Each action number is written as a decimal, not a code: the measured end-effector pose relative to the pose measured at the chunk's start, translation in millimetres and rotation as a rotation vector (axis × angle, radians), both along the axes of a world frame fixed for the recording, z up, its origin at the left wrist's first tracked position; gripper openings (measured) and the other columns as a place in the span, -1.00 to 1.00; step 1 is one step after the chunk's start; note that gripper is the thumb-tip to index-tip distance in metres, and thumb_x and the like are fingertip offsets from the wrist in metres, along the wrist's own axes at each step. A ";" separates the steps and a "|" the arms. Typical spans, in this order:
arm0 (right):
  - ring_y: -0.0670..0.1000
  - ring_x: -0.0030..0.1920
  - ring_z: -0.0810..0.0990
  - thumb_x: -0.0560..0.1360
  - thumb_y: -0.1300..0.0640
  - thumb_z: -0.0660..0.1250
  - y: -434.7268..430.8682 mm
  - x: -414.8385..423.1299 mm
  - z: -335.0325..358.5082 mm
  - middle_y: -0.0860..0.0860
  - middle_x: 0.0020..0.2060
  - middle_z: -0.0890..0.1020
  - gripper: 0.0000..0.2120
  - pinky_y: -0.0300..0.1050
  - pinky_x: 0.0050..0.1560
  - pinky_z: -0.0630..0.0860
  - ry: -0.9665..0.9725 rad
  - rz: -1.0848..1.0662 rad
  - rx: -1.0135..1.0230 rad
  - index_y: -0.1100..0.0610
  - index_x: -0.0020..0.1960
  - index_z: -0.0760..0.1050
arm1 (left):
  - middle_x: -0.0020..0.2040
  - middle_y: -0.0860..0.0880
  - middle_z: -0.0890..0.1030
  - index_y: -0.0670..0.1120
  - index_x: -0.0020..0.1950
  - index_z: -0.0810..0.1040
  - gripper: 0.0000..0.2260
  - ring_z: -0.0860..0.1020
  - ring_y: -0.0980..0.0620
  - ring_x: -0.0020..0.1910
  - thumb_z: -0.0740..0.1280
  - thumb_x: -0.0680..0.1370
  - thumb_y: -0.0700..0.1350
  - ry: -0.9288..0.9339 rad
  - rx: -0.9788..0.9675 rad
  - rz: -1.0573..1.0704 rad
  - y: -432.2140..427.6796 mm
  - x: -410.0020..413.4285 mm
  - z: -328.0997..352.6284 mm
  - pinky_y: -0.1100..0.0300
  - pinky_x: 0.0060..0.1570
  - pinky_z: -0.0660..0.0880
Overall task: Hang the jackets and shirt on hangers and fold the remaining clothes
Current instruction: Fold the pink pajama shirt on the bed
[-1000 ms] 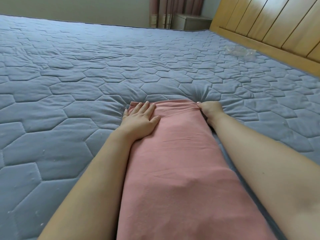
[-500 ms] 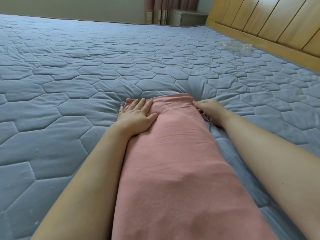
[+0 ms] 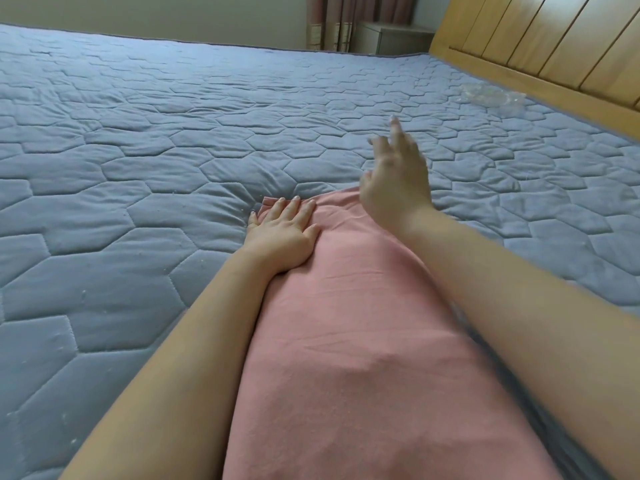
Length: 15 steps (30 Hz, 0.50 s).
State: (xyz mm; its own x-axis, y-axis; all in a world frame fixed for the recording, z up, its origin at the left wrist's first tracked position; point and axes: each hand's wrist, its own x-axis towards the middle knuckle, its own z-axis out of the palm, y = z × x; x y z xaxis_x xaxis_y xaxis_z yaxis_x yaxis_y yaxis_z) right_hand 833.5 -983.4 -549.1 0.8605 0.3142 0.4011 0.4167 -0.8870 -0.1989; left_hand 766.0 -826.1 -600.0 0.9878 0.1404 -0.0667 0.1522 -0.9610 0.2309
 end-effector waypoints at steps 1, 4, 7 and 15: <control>0.09 0.51 0.05 0.59 0.07 0.09 2.9 -5.4 -10.9 0.10 0.54 0.05 -0.52 0.11 0.47 -0.01 0.080 0.098 -0.059 0.11 0.48 0.19 | 0.58 0.11 -0.09 0.18 0.55 -0.07 -0.52 -0.14 0.08 0.55 -0.08 0.64 0.17 0.002 0.001 0.001 0.4 2.0 -0.9 -0.14 0.47 -0.20; -0.03 0.54 -0.06 0.64 -0.08 -0.06 -10.8 -3.3 -56.5 -0.02 0.56 0.00 -0.50 0.12 0.48 -0.17 0.442 0.104 -0.235 0.00 0.55 0.03 | 0.58 0.13 -0.10 0.16 0.56 -0.05 -0.53 -0.14 0.10 0.54 -0.07 0.64 0.11 0.014 -0.017 0.016 6.6 6.5 -6.4 -0.15 0.47 -0.21; -0.02 0.54 -0.08 0.65 -0.06 -0.08 -19.5 21.9 -67.6 -0.02 0.56 -0.03 -0.50 0.10 0.48 -0.14 0.477 0.027 -0.164 0.02 0.56 0.00 | 0.58 0.12 -0.07 0.15 0.56 0.00 -0.54 -0.13 0.10 0.54 -0.05 0.65 0.08 -0.040 -0.084 0.063 12.0 13.1 -11.8 -0.12 0.47 -0.18; 0.06 0.54 -0.02 0.64 -0.11 -0.01 -48.6 9.7 -27.1 0.14 0.55 0.01 -0.37 -0.08 0.51 -0.09 0.766 -0.104 0.339 0.22 0.56 -0.05 | 0.57 0.03 -0.23 0.16 0.56 -0.15 -0.48 -0.28 -0.07 0.53 -0.04 0.64 0.16 -0.008 0.059 0.134 -8.1 -6.7 22.2 -0.20 0.43 -0.24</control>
